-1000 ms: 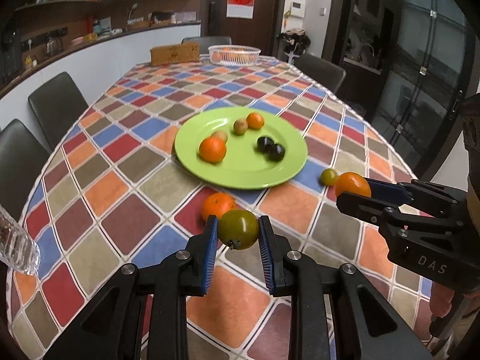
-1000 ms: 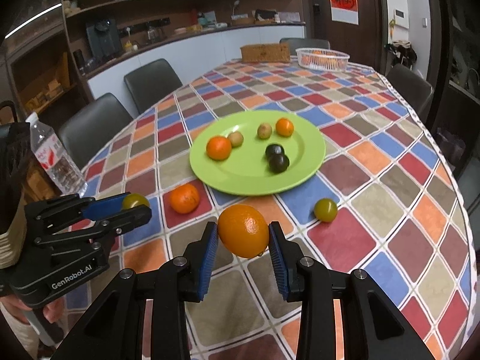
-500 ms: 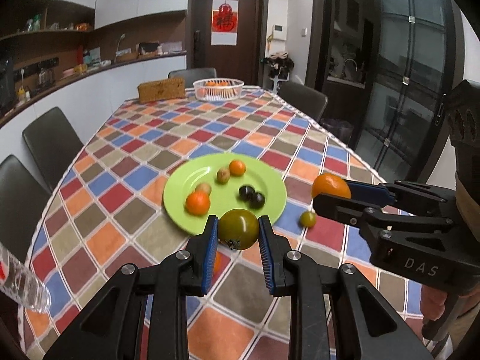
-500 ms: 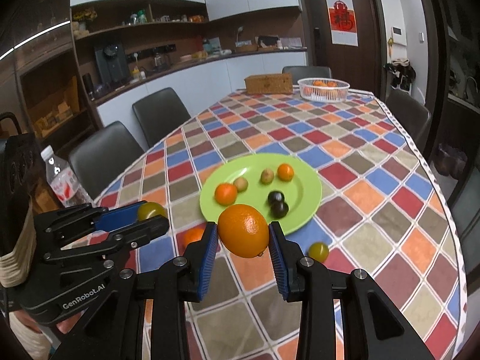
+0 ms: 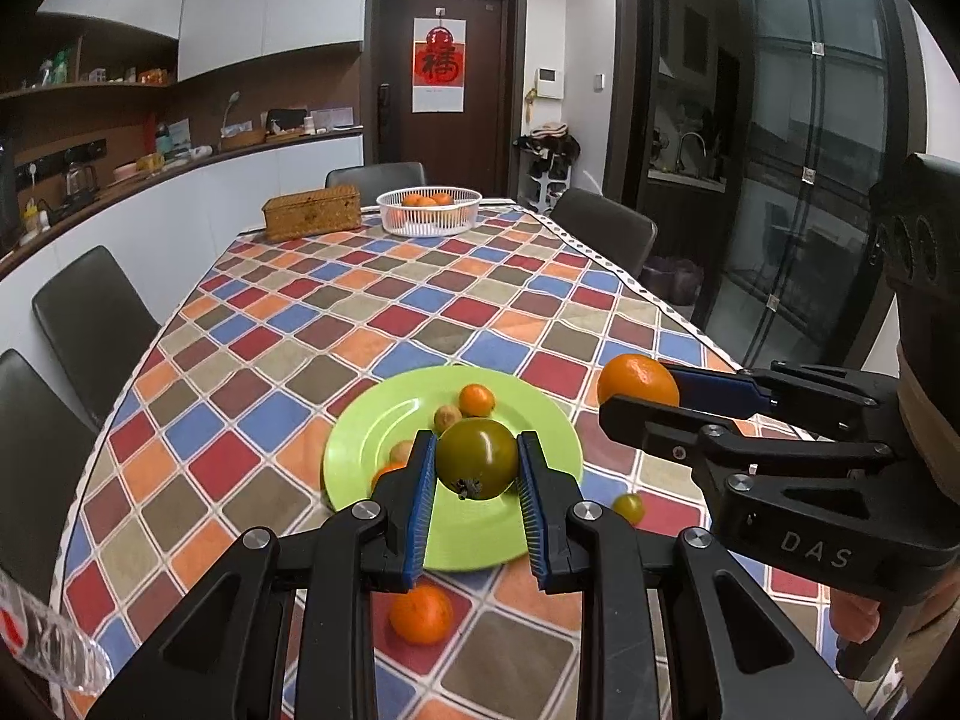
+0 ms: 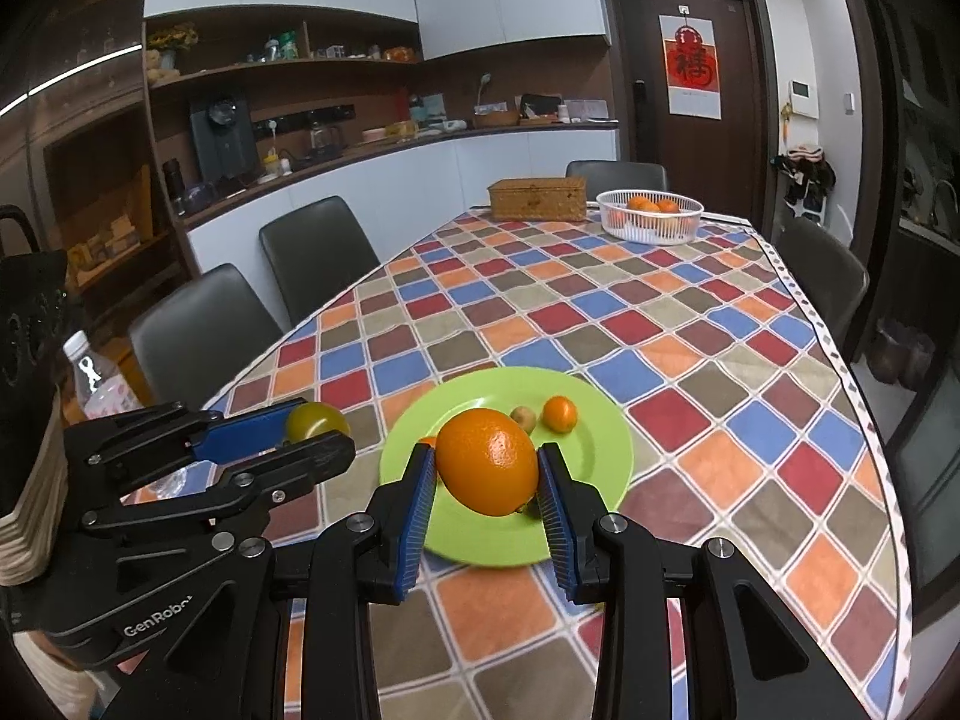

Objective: Organize fruits
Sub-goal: 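Carry both fruits onto the green plate and open both tools to release them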

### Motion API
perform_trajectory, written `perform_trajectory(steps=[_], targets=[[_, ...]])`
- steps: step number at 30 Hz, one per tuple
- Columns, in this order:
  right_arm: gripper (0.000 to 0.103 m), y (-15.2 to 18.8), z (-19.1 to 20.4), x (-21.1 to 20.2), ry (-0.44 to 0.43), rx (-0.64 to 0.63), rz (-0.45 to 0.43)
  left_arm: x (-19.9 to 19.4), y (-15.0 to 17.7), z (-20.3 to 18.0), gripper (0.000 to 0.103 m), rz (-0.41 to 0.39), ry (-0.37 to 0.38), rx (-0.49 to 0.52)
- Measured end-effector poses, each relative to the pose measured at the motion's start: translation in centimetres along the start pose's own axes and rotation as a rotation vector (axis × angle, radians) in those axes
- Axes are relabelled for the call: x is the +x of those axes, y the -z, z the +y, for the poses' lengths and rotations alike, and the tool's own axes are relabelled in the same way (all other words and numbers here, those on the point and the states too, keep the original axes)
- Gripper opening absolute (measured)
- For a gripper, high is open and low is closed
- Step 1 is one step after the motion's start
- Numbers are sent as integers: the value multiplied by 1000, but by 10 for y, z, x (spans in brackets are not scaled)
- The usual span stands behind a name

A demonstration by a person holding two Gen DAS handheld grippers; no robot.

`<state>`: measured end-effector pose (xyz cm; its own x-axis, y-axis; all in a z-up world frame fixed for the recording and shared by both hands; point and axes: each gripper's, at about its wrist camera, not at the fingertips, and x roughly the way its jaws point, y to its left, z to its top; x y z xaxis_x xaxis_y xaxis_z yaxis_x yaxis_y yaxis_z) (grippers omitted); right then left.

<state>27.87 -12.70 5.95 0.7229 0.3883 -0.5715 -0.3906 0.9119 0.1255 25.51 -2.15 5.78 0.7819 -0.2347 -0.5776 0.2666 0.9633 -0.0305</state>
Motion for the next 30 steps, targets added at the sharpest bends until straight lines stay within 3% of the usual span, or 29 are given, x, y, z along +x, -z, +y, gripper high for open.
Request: perform_trajectory(steps=[12, 30], targets=[[35, -23, -20, 53, -4, -1, 88, 52, -19, 21, 26, 30, 0, 27], [35, -34, -54, 152, -20, 84, 307, 159, -26, 59, 26, 222, 21, -46]])
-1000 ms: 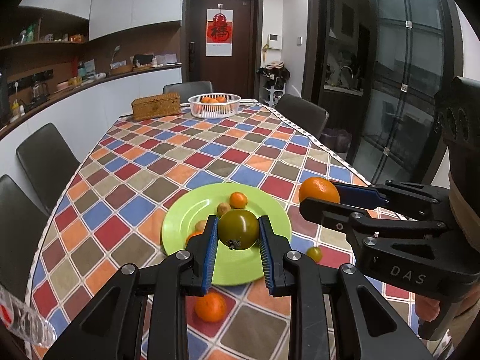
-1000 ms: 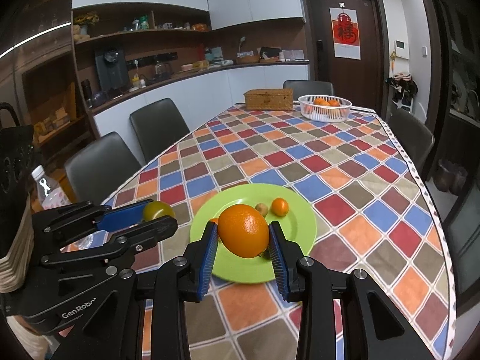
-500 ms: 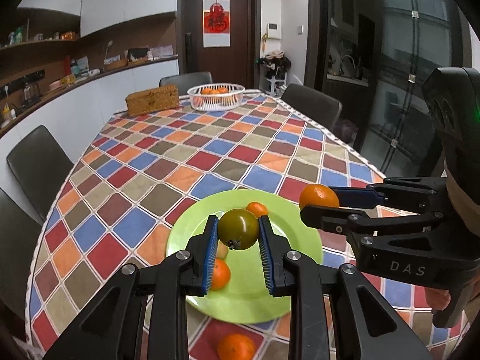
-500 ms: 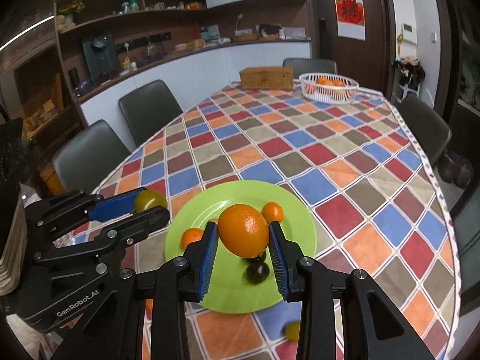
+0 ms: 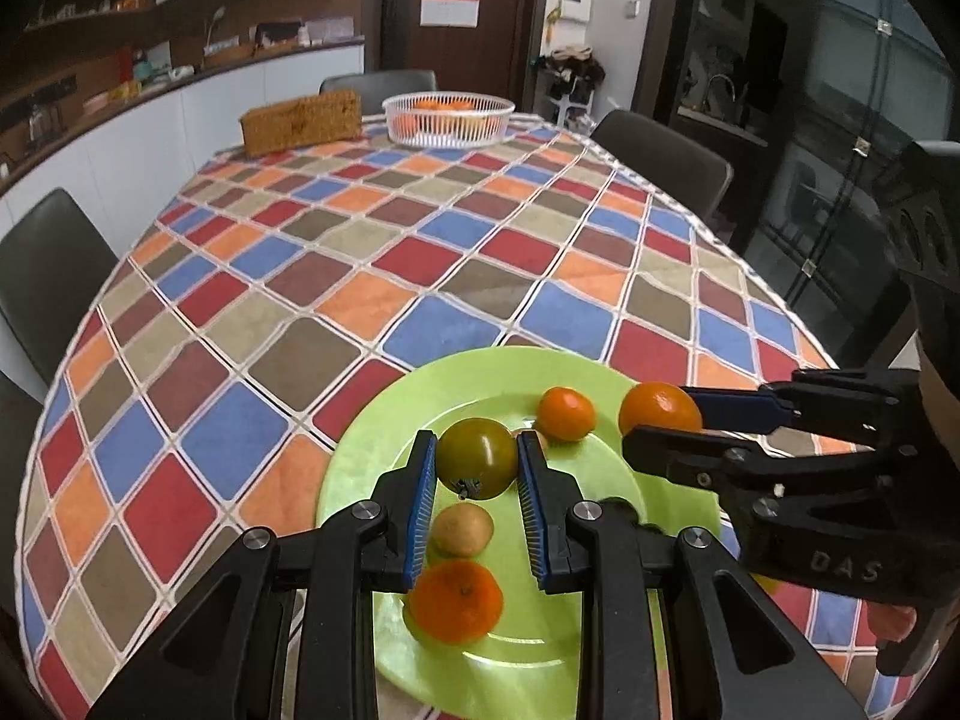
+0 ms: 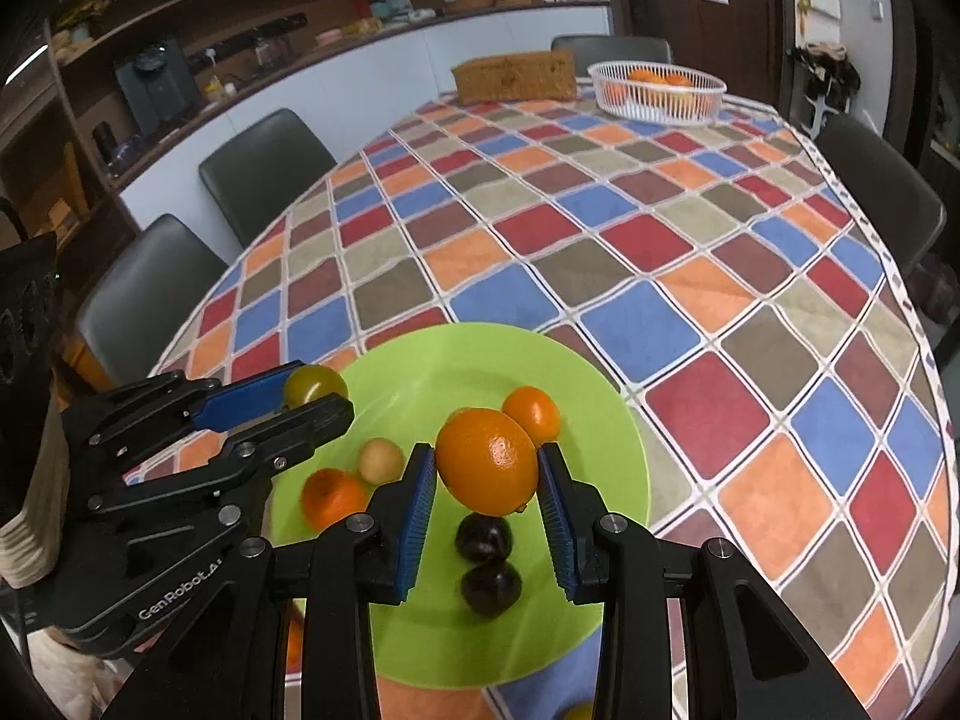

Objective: Organize fruits
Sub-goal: 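Carry both fruits onto the green plate and open both tools to release them, then withdraw both open tools from the plate toward the last fruits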

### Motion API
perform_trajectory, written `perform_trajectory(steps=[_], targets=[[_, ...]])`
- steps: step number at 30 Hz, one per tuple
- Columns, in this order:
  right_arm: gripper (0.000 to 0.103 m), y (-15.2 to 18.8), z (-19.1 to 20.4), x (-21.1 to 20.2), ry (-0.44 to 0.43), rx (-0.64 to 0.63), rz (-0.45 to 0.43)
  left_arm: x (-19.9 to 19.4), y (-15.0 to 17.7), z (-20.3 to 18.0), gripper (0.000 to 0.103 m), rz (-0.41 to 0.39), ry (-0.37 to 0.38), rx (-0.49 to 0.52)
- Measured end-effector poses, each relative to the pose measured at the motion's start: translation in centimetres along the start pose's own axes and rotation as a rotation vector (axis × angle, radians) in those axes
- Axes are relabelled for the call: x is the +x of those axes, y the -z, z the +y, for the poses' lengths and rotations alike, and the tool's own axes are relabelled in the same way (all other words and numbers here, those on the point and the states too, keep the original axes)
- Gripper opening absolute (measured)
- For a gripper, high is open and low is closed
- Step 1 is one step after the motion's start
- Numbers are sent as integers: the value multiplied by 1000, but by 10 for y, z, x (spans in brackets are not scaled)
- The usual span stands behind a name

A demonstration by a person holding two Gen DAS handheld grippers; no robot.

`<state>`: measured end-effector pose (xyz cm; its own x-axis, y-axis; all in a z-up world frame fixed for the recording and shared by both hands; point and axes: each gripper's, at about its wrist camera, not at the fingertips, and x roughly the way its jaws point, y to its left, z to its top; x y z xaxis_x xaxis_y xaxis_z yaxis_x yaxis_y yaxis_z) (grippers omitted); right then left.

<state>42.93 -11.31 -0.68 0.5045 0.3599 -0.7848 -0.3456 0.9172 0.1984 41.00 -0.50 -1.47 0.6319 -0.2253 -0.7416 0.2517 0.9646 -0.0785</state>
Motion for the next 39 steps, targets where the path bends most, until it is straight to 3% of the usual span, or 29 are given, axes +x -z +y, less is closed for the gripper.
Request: perform_trajectory(steps=[9, 17, 30, 39], targets=[[35, 0, -10, 26, -2, 39, 65, 36, -1, 5, 27, 82, -18, 1], [36, 6, -15, 32, 3, 53, 75, 30, 2, 1, 31, 80, -29, 24], [40, 13, -8, -13, 8, 43, 6, -25, 8, -15, 35, 35, -53, 31], [46, 32, 8, -56, 35, 3, -64, -71, 22, -28, 45, -9, -105, 47]])
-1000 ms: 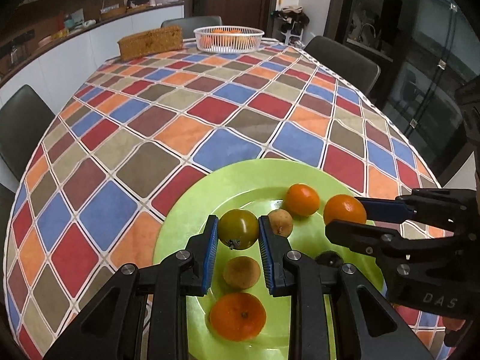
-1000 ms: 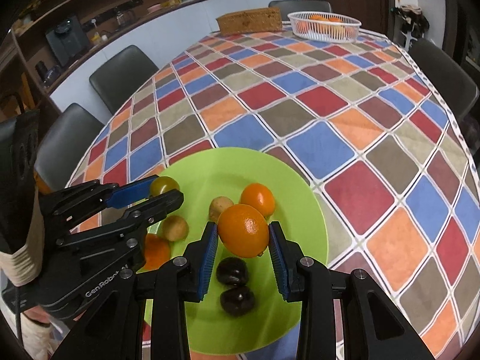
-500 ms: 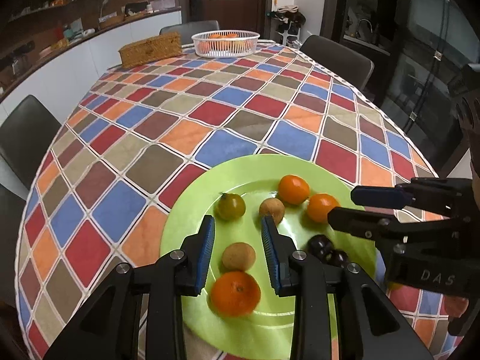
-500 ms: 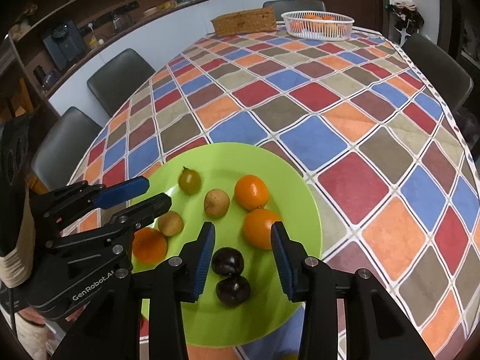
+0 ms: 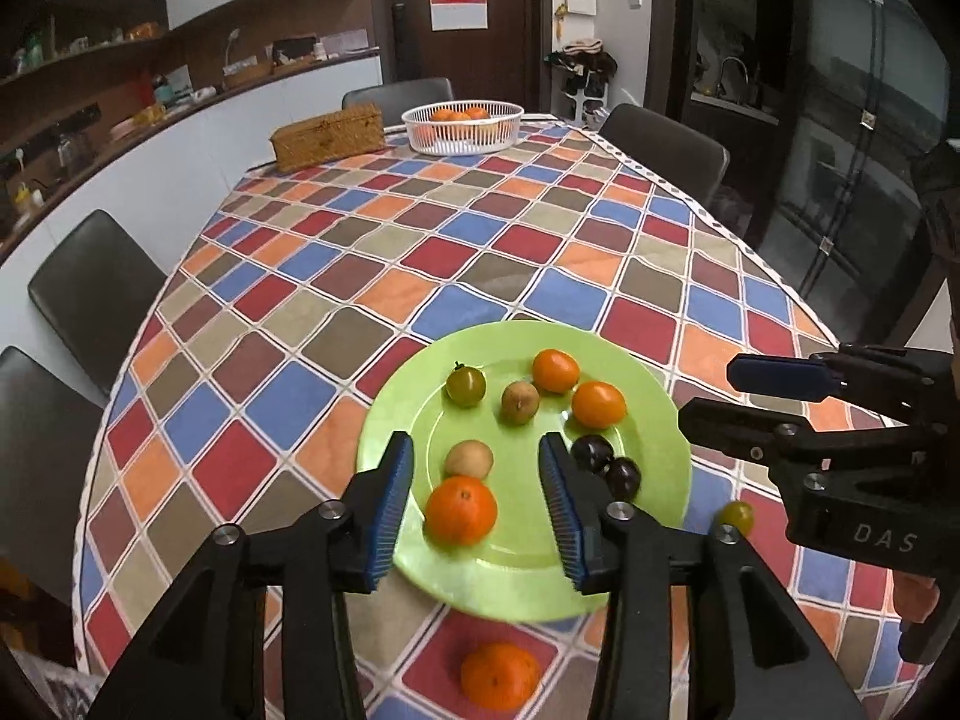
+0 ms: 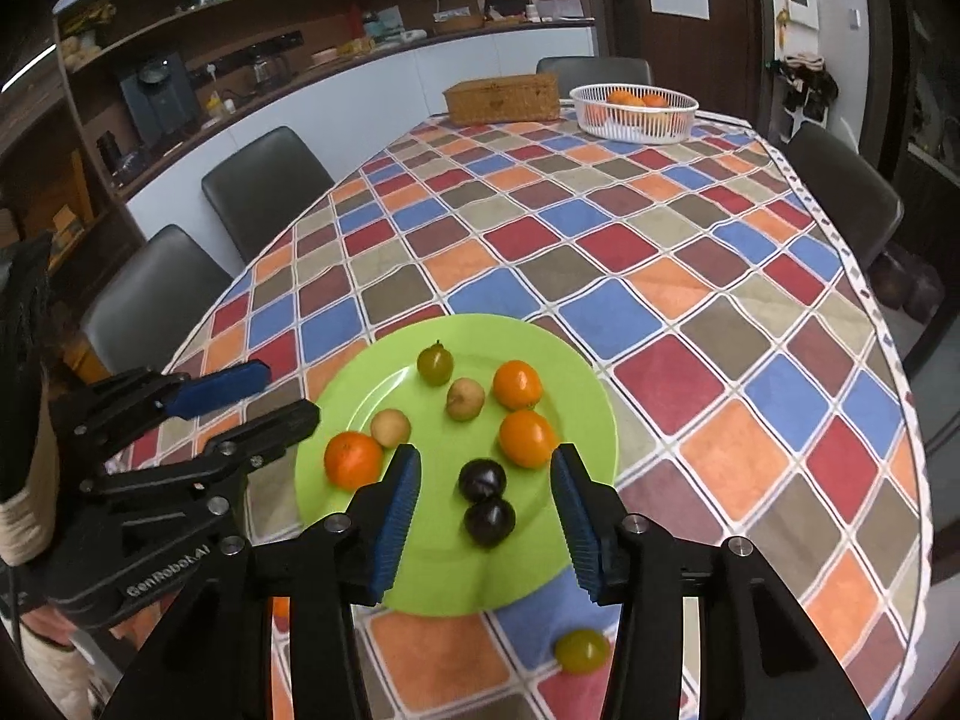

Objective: Organize fruits
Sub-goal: 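Withdraw both open tools from the plate toward the last fruits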

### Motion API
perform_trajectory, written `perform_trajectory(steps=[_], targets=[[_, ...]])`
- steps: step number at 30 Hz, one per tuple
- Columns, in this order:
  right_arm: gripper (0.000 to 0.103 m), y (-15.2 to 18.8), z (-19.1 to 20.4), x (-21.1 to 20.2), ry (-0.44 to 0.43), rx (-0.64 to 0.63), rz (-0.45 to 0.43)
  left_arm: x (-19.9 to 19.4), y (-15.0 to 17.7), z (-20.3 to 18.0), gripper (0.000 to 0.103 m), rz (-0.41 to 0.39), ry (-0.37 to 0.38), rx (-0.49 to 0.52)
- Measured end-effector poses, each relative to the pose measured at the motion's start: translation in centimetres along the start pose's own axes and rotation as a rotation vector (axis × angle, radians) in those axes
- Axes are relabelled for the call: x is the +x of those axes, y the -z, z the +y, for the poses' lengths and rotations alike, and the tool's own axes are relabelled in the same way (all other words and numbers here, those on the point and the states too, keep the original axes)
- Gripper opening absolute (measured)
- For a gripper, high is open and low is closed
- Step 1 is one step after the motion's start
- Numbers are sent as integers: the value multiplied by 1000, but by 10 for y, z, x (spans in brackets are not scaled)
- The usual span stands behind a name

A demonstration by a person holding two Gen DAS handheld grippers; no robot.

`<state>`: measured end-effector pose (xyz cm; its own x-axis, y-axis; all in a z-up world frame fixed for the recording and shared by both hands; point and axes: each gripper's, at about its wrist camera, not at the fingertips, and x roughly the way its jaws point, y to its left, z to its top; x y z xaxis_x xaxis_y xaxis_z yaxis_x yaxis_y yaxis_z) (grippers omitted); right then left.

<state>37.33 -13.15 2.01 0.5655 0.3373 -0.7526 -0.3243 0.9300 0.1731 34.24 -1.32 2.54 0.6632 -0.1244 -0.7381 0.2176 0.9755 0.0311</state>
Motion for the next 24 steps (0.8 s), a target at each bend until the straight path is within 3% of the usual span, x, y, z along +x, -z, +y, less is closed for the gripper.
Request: perform_trajectory(steps=[5, 7, 16, 24], targets=[[47, 9, 0, -15, 10, 1, 8, -23, 8, -7, 59, -24, -42, 7], [53, 13, 0, -19, 31, 3, 22, -30, 12, -9, 66, -29, -50, 12], [54, 32, -3, -24, 78, 3, 75, -42, 39, -7, 68, 0, -71, -60], [54, 60, -8, -30, 109, 58, 16, -42, 69, -12, 70, 20, -100, -83]])
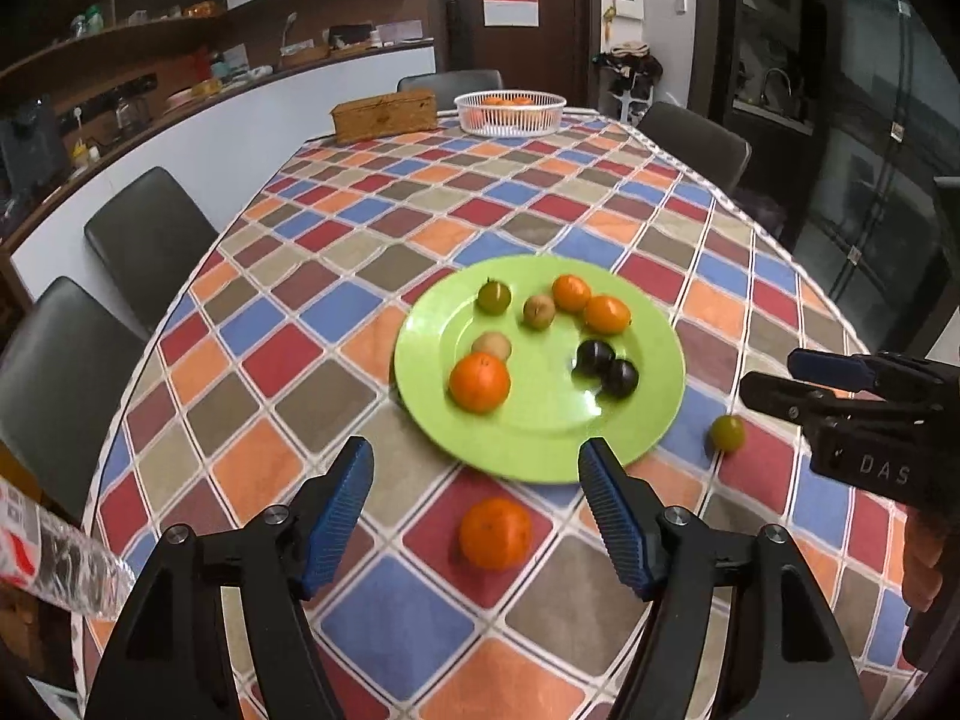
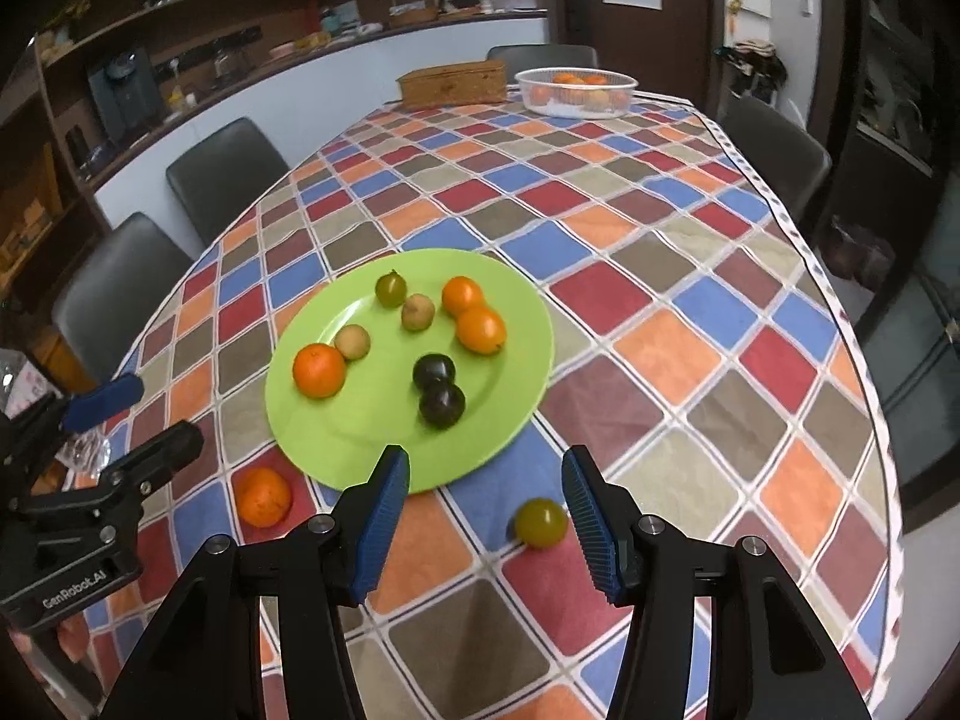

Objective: Organize fruits
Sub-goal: 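Withdraw both open tools from the plate toward the last fruits, then grasp the last orange with the left tool while the right tool grasps a green-yellow fruit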

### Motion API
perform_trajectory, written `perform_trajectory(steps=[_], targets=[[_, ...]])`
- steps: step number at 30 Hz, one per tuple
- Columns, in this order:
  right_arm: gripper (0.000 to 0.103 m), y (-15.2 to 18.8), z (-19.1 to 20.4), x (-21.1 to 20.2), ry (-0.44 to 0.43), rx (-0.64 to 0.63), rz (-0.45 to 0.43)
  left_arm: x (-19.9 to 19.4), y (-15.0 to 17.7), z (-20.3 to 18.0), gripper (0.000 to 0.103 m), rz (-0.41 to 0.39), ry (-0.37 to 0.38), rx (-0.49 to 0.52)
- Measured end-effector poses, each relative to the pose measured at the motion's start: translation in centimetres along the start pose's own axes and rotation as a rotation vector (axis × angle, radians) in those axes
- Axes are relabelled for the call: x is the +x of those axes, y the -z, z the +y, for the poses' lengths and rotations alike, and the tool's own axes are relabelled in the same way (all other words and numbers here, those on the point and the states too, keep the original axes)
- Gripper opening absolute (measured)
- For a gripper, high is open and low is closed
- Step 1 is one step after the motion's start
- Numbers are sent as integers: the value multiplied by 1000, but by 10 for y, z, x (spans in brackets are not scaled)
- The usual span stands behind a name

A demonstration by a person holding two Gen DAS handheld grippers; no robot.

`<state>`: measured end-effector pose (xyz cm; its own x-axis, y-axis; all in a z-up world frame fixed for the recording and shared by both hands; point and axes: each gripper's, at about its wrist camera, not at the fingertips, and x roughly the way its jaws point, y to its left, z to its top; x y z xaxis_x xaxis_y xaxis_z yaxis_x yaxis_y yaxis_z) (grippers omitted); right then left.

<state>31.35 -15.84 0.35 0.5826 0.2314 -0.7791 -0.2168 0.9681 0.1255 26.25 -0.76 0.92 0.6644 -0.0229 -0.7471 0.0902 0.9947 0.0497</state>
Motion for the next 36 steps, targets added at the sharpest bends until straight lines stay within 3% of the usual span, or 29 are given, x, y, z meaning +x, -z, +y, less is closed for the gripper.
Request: perform_trajectory(steps=[19, 33, 36], targets=[[54, 55, -21, 24, 61, 73, 38, 32, 52, -6, 70, 114, -35, 7], [51, 49, -21, 47, 71, 42, 54, 54, 49, 0, 70, 126, -22, -19], [48, 47, -22, 50, 66, 42, 58, 59, 48, -1, 63, 134, -13, -23]])
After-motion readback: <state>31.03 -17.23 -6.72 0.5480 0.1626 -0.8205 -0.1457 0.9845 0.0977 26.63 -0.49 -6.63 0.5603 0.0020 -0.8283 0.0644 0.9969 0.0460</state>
